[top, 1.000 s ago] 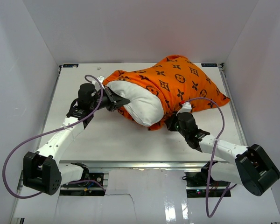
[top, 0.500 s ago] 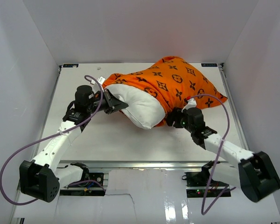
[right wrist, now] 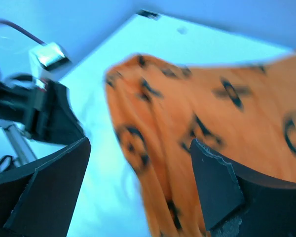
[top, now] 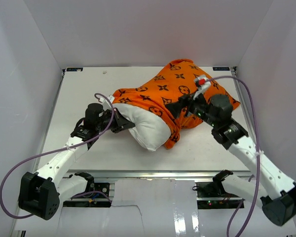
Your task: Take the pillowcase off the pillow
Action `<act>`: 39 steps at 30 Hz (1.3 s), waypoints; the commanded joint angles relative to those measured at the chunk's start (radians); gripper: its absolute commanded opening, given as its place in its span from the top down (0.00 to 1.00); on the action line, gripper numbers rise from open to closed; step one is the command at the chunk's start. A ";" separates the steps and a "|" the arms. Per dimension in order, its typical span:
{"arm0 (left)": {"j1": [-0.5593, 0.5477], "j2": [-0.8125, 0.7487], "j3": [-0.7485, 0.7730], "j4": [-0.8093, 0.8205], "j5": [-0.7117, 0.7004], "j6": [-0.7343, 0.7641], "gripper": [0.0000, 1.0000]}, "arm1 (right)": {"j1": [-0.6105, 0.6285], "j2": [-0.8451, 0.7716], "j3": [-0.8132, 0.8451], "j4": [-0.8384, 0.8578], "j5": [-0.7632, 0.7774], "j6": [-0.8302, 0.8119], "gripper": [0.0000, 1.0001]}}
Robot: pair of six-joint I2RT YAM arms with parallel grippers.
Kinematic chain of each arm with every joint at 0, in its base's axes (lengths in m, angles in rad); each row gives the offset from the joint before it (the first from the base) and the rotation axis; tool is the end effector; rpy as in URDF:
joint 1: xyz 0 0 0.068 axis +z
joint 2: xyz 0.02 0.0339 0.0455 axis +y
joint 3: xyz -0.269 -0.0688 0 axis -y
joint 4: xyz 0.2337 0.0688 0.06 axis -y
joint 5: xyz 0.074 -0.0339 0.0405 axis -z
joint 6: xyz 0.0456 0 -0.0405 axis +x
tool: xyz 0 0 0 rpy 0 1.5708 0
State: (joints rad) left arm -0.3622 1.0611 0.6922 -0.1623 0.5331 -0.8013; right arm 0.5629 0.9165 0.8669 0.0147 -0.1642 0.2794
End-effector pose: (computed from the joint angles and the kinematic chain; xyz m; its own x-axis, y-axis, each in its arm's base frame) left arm 0.2032 -0.1018 0.2626 -0.8431 -0.3421 -0.4150 0.1572 0.5812 -0.7984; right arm 0.1750 0.1192 0.3711 -0.2117 0.1881 -0.9591 -0.6307 0.7233 0.2811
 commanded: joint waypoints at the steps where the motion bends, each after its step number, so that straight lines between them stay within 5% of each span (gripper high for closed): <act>1: -0.023 -0.053 -0.010 0.083 -0.021 0.020 1.00 | 0.074 0.180 0.271 -0.097 -0.132 -0.161 0.12; 6: -0.032 -0.069 -0.025 0.083 -0.021 0.031 1.00 | 0.222 0.583 0.784 -0.422 -0.095 -0.354 0.12; 13: -0.041 -0.111 -0.036 0.080 -0.018 0.039 1.00 | 0.270 0.924 1.072 -0.576 -0.110 -0.431 0.13; 19: -0.043 -0.150 -0.014 0.041 -0.035 0.054 1.00 | 0.266 1.108 1.150 -0.608 -0.052 -0.451 0.14; 23: -0.043 -0.177 -0.002 0.017 -0.051 0.060 1.00 | 0.233 1.165 1.196 -0.608 0.029 -0.395 0.45; 26: -0.043 -0.202 -0.002 0.010 -0.056 0.053 1.00 | 0.184 1.179 1.210 -0.570 0.075 -0.312 0.55; 39: -0.043 -0.276 0.007 -0.005 -0.053 0.010 1.00 | 0.092 1.223 1.225 -0.502 0.005 -0.227 0.54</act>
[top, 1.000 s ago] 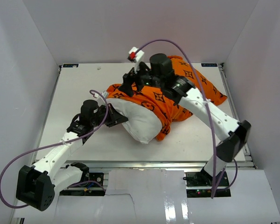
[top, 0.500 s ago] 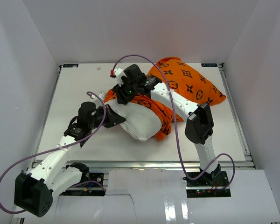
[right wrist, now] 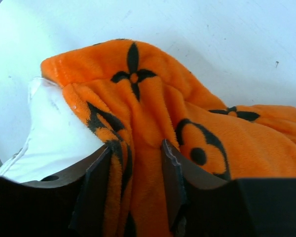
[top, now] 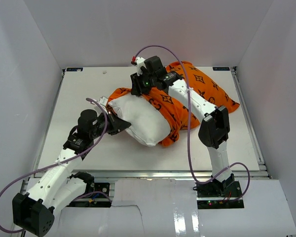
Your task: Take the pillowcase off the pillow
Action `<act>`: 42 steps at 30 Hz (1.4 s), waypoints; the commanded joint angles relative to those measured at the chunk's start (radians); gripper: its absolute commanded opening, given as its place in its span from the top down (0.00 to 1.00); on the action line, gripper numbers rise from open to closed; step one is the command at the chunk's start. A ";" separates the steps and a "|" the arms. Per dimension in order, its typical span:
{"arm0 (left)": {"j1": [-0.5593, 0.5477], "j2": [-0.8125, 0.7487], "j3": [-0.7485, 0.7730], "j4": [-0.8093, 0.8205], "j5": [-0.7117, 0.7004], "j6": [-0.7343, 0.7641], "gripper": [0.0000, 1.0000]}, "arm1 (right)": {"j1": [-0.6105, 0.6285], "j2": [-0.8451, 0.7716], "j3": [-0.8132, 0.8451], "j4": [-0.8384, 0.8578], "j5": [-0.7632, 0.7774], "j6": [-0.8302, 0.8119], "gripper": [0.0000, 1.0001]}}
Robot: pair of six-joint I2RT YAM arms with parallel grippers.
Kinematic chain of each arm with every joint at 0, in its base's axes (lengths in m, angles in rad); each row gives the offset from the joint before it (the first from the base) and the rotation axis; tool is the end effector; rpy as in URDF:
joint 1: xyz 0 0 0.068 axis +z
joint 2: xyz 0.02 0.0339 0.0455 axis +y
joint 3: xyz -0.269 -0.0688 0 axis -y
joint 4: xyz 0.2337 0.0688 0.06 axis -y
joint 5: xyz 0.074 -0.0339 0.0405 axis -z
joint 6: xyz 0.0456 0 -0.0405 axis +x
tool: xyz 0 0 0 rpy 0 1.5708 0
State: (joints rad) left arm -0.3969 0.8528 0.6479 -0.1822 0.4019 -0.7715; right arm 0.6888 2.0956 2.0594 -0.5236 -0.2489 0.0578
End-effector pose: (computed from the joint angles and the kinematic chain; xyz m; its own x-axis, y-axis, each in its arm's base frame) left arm 0.1697 -0.0905 0.2835 -0.7305 -0.3895 -0.5609 0.2518 0.6098 -0.7515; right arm 0.3716 0.3205 0.3350 -0.4542 -0.3014 -0.8384 -0.7522 0.6340 0.1795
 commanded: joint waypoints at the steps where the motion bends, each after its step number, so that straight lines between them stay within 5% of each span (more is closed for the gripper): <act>1: -0.010 -0.072 0.055 0.010 0.080 -0.020 1.00 | -0.041 0.056 0.039 0.039 0.089 -0.001 0.55; 5: -0.011 -0.101 0.071 -0.014 0.077 -0.022 1.00 | -0.080 0.090 0.085 0.049 0.100 0.040 0.67; 6: -0.010 -0.112 0.079 -0.022 0.081 -0.023 1.00 | -0.100 0.104 0.094 0.053 0.103 0.056 0.74; 7: -0.011 -0.118 0.082 -0.022 0.098 -0.026 1.00 | -0.109 0.109 0.105 0.056 0.108 0.078 0.91; 8: -0.010 -0.127 0.090 -0.022 0.107 -0.032 1.00 | -0.129 0.116 0.108 0.071 0.115 0.089 0.92; 13: -0.010 -0.184 0.142 -0.057 0.101 -0.040 1.00 | -0.181 0.139 0.107 0.085 0.143 0.114 0.92; 21: -0.010 -0.310 0.262 -0.276 -0.260 -0.008 1.00 | -0.317 0.083 -0.051 0.089 0.200 0.172 0.92; 26: -0.010 -0.322 0.220 -0.278 -0.331 -0.011 1.00 | -0.318 0.057 -0.124 0.114 0.179 0.198 0.92; 29: -0.010 -0.275 0.194 -0.266 -0.316 -0.015 1.00 | -0.302 0.032 -0.104 0.139 0.039 0.175 0.74; 30: -0.010 -0.270 0.184 -0.255 -0.310 -0.017 1.00 | -0.296 0.015 -0.088 0.134 0.017 0.162 0.52; 33: -0.010 -0.255 0.157 -0.224 -0.310 -0.023 1.00 | -0.267 -0.026 -0.009 0.080 -0.047 0.133 0.24; 37: -0.010 -0.221 0.144 -0.203 -0.299 -0.026 1.00 | -0.247 -0.106 0.065 0.007 -0.081 0.096 0.14; 42: -0.010 -0.190 0.124 -0.172 -0.281 -0.038 1.00 | -0.248 -0.288 -0.051 -0.019 -0.024 0.093 0.11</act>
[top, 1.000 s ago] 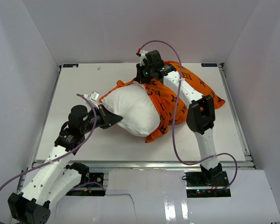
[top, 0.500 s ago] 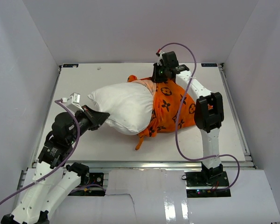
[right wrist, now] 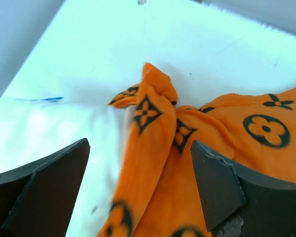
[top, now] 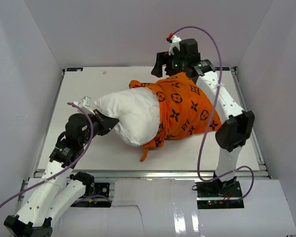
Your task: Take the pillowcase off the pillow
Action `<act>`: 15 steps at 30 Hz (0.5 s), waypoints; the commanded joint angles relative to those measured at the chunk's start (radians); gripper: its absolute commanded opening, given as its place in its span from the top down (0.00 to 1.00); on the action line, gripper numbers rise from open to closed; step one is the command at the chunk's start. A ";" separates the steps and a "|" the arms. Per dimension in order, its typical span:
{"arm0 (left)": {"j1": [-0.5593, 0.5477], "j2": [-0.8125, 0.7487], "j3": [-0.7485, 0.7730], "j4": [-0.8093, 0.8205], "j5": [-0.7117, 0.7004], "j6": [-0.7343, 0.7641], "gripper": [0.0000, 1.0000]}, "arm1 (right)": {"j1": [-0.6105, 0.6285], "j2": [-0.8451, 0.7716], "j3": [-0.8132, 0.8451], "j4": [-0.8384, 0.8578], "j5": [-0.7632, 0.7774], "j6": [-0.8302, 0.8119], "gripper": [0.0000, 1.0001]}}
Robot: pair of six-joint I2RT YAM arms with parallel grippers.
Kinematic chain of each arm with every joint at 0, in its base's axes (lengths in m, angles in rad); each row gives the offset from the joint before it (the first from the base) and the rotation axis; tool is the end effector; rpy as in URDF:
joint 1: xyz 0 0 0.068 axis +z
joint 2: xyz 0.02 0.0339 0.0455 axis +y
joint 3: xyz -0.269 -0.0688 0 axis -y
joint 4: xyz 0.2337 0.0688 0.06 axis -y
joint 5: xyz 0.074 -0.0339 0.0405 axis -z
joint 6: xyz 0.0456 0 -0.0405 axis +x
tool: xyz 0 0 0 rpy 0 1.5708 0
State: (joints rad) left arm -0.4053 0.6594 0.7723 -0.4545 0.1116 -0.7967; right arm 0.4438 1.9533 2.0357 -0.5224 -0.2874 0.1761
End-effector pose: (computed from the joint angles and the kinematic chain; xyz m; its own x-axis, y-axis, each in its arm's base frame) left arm 0.1315 -0.0619 0.3243 -0.5644 -0.5311 -0.6320 0.1212 0.7040 -0.6998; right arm 0.4053 0.2070 0.3919 -0.4914 -0.0476 -0.8696 -0.5660 0.7763 0.2774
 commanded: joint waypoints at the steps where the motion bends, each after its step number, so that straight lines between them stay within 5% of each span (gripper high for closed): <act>1: -0.001 0.008 -0.002 0.103 0.016 -0.018 1.00 | -0.004 -0.174 -0.058 -0.025 0.010 -0.032 0.11; 15: -0.001 0.002 0.009 0.134 0.088 -0.041 1.00 | 0.012 -0.987 -1.119 0.246 -0.206 -0.028 0.15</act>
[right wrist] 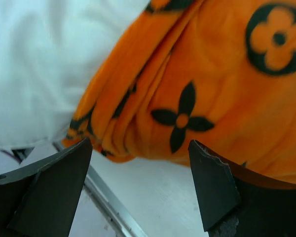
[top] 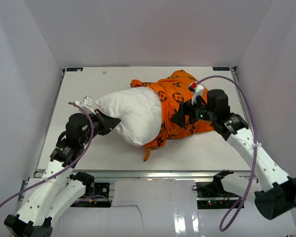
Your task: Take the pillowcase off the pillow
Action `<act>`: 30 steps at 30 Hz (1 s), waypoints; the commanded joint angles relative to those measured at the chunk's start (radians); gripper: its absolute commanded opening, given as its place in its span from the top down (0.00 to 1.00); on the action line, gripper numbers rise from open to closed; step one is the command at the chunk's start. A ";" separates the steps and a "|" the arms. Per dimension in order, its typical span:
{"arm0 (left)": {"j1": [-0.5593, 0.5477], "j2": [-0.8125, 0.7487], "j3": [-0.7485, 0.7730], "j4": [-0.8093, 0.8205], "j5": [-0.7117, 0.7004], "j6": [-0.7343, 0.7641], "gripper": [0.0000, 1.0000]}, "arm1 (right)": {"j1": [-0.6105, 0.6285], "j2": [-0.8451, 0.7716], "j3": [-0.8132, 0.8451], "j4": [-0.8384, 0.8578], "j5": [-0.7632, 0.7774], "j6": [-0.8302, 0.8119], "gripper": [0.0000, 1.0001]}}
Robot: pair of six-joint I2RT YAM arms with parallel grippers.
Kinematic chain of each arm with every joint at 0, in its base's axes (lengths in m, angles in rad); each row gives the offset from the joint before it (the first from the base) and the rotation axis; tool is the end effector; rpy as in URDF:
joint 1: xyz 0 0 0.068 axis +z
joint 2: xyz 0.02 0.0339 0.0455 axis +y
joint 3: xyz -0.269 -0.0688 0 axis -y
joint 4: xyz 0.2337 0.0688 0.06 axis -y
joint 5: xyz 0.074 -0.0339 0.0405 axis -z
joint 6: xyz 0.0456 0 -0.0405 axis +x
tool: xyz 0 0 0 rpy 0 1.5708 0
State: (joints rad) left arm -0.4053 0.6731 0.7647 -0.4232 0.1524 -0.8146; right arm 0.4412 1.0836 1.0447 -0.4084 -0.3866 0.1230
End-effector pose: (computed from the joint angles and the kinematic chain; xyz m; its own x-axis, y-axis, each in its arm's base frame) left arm 0.1346 -0.0653 0.3236 -0.5848 -0.5315 -0.6128 0.1403 0.6778 -0.7217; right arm 0.2049 0.1158 0.3518 -0.4744 -0.0984 -0.8748 -0.6496 0.7098 0.2725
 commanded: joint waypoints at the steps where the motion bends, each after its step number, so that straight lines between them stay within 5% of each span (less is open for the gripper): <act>1: -0.003 -0.007 0.013 0.112 0.059 -0.031 1.00 | 0.014 -0.146 -0.176 0.132 -0.113 0.042 0.16; 8: -0.003 0.002 -0.005 0.150 0.121 -0.067 1.00 | 0.194 -0.195 -0.435 0.357 -0.029 0.135 0.15; 16: -0.001 0.022 0.024 0.173 0.191 -0.092 1.00 | 0.321 -0.056 -0.468 0.525 0.300 0.213 0.21; 19: -0.001 0.066 0.092 0.149 0.219 -0.084 1.00 | 0.320 -0.025 -0.506 0.571 0.447 0.268 0.37; 22: -0.001 0.108 0.171 0.092 0.201 -0.058 1.00 | 0.280 -0.022 -0.541 0.576 0.532 0.311 0.71; 23: -0.003 0.133 0.235 0.072 0.191 -0.051 1.00 | 0.262 -0.027 -0.555 0.576 0.546 0.326 0.92; 30: -0.001 0.252 0.441 0.026 0.262 -0.049 1.00 | -0.001 -0.059 -0.657 0.631 0.554 0.394 0.92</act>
State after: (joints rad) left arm -0.4053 0.9245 1.0992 -0.4603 0.3439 -0.8612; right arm 0.5278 1.0294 0.4080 0.1734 0.0929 0.4774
